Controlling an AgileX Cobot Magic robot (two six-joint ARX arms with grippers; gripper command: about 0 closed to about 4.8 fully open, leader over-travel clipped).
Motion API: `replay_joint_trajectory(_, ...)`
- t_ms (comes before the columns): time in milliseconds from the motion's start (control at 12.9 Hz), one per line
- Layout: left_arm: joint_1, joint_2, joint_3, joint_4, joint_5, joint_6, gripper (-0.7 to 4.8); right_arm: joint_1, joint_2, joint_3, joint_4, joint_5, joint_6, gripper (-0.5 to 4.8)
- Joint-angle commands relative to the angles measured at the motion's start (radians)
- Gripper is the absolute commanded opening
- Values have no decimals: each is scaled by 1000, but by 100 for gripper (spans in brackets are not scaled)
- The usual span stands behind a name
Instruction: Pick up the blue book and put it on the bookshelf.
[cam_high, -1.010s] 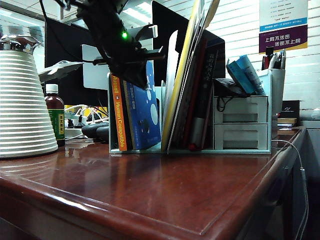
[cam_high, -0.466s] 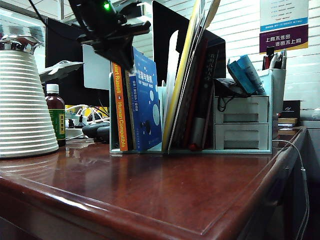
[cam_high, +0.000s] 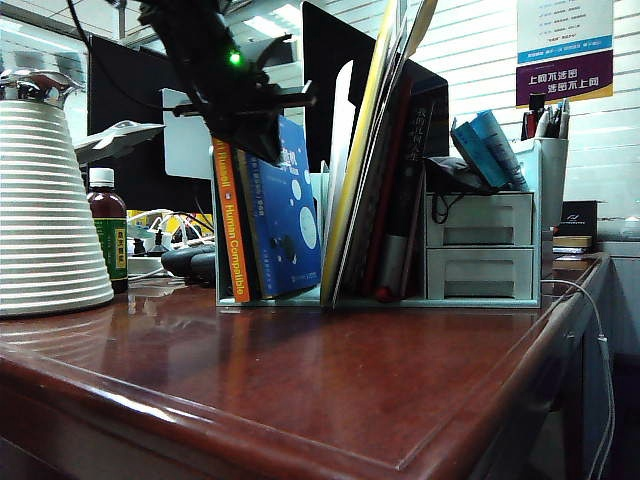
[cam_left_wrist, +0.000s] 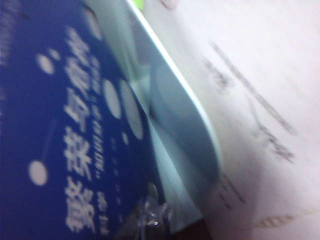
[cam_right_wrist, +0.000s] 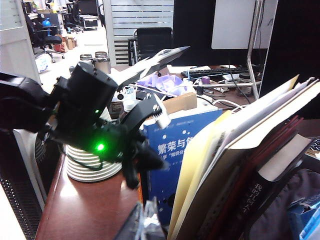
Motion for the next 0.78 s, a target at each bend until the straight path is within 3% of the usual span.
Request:
replay_joint_trajectory(78,42,-3,6,83,-32,37,-6,1,-5,7,10,-1,3,-6)
replay_joint_trajectory(311,44,-18,23,32,91,34,-6,1,-5,7,10,-1,3,-6)
replay_joint_trajectory(777,8,-249,24,3,125,34,-6,0,-15,8,16,55,3,-6)
